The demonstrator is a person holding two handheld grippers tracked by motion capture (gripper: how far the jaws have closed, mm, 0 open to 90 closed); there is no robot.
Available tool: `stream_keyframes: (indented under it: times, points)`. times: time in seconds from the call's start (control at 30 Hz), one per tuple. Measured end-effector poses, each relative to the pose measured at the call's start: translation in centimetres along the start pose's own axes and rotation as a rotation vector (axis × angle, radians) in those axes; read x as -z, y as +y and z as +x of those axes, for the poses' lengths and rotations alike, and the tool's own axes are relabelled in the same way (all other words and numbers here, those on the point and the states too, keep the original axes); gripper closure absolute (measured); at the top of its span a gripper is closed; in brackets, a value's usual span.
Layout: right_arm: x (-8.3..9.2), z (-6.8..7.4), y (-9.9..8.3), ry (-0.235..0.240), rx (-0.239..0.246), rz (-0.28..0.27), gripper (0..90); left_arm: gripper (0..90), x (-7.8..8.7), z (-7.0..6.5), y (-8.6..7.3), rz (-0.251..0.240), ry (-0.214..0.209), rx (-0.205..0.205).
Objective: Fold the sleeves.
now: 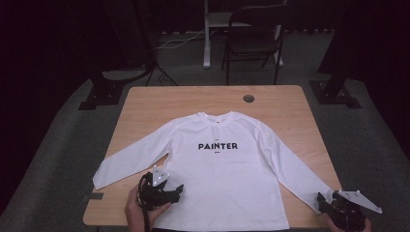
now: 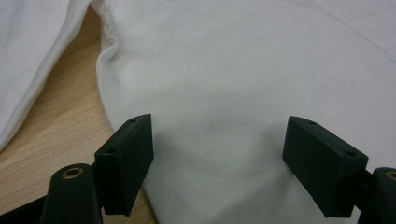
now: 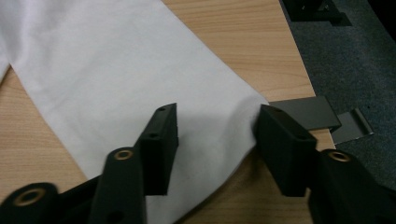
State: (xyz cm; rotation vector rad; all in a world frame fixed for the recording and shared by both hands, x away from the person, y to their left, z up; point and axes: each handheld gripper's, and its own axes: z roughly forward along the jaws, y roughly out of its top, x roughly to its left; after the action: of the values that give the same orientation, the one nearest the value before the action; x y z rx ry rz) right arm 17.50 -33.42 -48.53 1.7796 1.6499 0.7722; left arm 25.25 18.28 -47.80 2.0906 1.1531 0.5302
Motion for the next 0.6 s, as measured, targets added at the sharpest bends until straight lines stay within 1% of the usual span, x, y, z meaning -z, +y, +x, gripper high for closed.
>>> stream_keyframes:
  times: [0.13, 0.17, 0.2, 0.23, 0.27, 0.3, 0.33, 0.37, 0.43, 0.6]
  points:
    - [-0.07, 0.19, 0.14, 0.009, 0.007, -0.002, 61.0, 25.4, 0.00, 0.00, 0.00, 0.000, 0.000, 0.000]
    - [-0.07, 0.19, 0.14, 0.009, 0.007, -0.002, 61.0, 25.4, 0.00, 0.00, 0.00, 0.000, 0.000, 0.000]
    - [-0.09, 0.23, 0.19, 0.015, 0.012, -0.001, 64.4, 25.4, 0.00, 0.00, 0.01, 0.000, 0.000, -0.001]
    - [-0.11, 0.33, 0.28, 0.030, 0.023, 0.001, 71.6, 25.4, 0.00, 0.00, 0.01, 0.001, 0.000, -0.001]
    - [-0.11, 0.33, 0.28, 0.030, 0.023, 0.001, 71.6, 25.4, 0.00, 0.00, 0.01, 0.001, 0.000, -0.001]
    - [-0.14, 0.38, 0.33, 0.037, 0.028, 0.002, 75.4, 25.4, -0.01, 0.01, 0.01, 0.000, -0.001, -0.001]
    - [-0.16, 0.44, 0.42, 0.043, 0.042, 0.002, 81.5, 25.5, -0.01, 0.01, 0.02, 0.001, -0.001, -0.002]
    - [-0.13, 0.49, 0.47, 0.040, 0.051, -0.002, 84.1, 25.4, -0.01, 0.01, 0.01, 0.000, -0.001, -0.002]
    - [-0.05, 0.43, 0.55, 0.047, 0.053, -0.014, 86.3, 25.4, -0.01, 0.02, 0.01, 0.000, -0.002, -0.003]
    - [0.04, 0.47, 0.65, 0.047, 0.054, -0.032, 86.7, 25.4, -0.03, 0.03, 0.03, 0.000, -0.002, -0.004]
